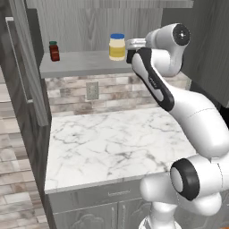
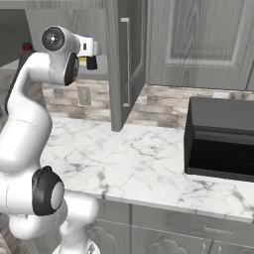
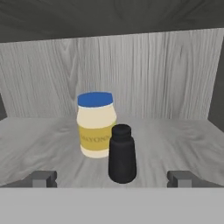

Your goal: Collect the paprika, mayonnaise, and shaker from the cabinet and place them next to the stove.

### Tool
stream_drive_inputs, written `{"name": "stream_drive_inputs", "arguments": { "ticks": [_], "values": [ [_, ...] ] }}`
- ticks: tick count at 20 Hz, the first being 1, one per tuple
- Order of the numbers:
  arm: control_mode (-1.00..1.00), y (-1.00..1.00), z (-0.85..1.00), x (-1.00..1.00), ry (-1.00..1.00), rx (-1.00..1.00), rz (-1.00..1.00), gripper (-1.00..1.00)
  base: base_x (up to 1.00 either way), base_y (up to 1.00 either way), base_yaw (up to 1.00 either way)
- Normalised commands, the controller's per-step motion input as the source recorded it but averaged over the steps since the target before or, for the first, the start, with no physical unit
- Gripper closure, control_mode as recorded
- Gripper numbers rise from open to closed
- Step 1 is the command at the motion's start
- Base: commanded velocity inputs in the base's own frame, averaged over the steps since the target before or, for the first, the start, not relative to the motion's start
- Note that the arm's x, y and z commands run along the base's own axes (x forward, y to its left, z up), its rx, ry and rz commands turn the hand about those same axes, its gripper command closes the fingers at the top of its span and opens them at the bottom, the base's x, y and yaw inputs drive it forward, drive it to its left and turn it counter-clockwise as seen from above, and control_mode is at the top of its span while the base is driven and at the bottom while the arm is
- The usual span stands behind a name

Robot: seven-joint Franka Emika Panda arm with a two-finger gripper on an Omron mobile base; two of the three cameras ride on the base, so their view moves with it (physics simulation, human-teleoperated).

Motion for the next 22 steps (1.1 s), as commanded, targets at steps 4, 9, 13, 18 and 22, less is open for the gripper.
{"name": "stream_drive_inputs", "arguments": {
  "ticks": [4, 9, 13, 18, 22],
  "values": [
    [-1.00, -0.03, -0.07, 0.29, 0.00, 0.00, 0.03, -1.00, 0.00, 0.00, 0.00],
    [-1.00, 0.00, -0.10, 0.30, 0.00, 0.00, 0.03, -1.00, 0.00, 0.00, 0.00],
    [-1.00, 0.00, -0.10, 0.26, 0.00, 0.00, 0.02, -1.00, 0.00, 0.00, 0.00],
    [-1.00, 0.00, -0.11, 0.30, 0.00, 0.00, 0.03, -1.00, 0.00, 0.00, 0.00],
    [-1.00, 0.00, -0.14, 0.26, 0.00, 0.00, 0.04, -1.00, 0.00, 0.00, 0.00]
  ]
}}
